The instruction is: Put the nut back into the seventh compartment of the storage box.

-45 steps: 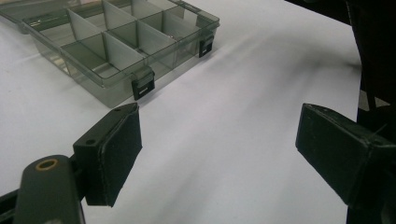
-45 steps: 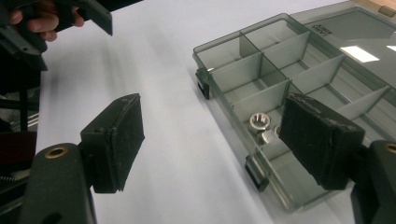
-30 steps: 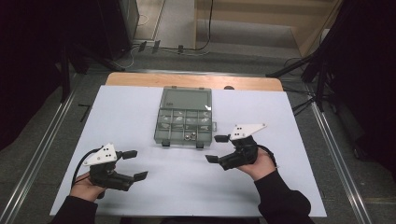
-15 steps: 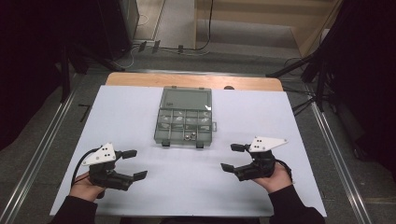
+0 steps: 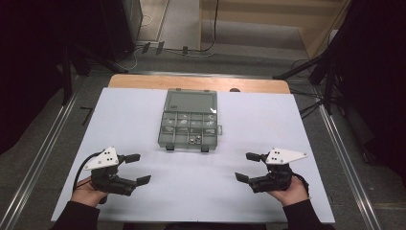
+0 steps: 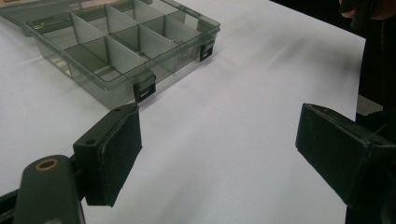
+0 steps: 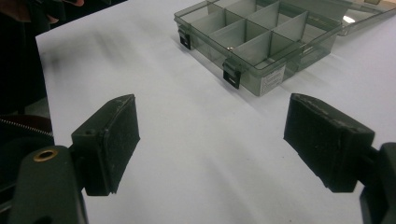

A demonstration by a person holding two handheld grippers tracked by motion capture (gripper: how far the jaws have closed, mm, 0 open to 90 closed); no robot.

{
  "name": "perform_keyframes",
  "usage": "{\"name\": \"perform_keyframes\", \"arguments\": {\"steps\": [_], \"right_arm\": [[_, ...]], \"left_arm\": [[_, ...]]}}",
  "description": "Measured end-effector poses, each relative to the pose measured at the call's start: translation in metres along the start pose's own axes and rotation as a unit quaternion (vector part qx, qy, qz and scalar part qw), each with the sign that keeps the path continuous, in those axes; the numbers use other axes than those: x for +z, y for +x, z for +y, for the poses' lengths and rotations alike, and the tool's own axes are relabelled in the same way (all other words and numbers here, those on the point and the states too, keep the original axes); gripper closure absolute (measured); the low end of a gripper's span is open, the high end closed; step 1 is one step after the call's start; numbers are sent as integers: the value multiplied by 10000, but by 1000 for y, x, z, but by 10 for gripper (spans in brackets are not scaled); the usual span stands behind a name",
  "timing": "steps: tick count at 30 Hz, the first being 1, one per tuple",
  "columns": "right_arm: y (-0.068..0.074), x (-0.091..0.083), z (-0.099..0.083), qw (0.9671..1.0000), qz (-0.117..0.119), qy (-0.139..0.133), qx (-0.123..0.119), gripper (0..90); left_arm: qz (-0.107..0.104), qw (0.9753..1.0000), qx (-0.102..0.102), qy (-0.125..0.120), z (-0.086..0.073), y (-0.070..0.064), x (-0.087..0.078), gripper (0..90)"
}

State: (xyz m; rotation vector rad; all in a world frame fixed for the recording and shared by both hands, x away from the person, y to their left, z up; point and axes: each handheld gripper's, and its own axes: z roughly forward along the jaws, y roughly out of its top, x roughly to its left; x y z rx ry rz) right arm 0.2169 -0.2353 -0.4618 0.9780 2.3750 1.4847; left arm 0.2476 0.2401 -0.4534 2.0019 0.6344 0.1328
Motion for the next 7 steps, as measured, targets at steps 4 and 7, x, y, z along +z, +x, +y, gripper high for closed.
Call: {"name": "perform_keyframes", "arguments": {"steps": [4, 7], "right_arm": [[0, 1, 0, 10000, 14, 14, -49, 193], [0, 2, 0, 10000, 7, 32, -51, 192]], "left_arm": [[-4, 10000, -9, -7, 0, 0, 0, 147], [-2, 10000, -8, -4, 0, 0, 0, 147]]}}
